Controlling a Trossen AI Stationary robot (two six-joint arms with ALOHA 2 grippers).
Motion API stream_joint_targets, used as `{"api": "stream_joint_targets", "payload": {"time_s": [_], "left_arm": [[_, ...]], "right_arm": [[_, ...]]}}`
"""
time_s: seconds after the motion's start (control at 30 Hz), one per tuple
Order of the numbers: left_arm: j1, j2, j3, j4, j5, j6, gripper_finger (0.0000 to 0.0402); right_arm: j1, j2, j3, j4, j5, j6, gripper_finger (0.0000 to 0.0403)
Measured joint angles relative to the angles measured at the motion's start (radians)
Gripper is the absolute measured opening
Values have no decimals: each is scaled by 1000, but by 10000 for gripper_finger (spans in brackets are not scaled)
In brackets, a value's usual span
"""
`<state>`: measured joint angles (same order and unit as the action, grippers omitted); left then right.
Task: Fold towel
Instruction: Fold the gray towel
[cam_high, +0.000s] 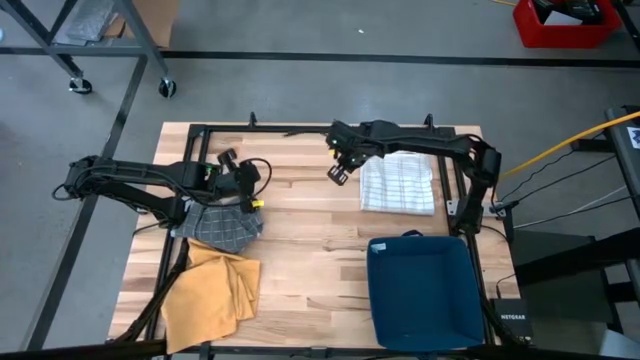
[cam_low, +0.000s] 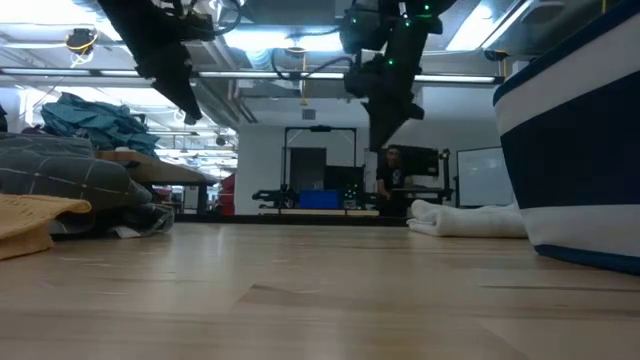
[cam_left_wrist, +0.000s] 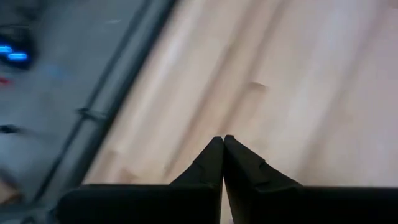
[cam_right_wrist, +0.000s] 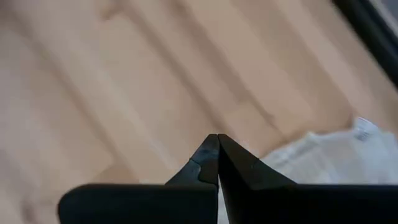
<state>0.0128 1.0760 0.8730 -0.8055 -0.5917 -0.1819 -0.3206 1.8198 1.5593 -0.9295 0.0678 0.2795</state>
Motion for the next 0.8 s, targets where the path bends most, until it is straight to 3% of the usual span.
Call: {"api": "stream_joint_targets", "payload": {"time_s": [0.23,0.43,0.57,0.8], "left_arm": [[0,0,0,-1,181,9,85],[0,0,0,-17,233,-62,154],[0,7,0,-58,234,-128,168],[0,90,0,-93,234,-204,159]], "right_arm": [[95,1,0,75,-108,-87,8],[172,1,0,155,-141,-109,8],[207,1,0,203,-140,-110,8],[256,2,0,259,-140,-114,8]]}}
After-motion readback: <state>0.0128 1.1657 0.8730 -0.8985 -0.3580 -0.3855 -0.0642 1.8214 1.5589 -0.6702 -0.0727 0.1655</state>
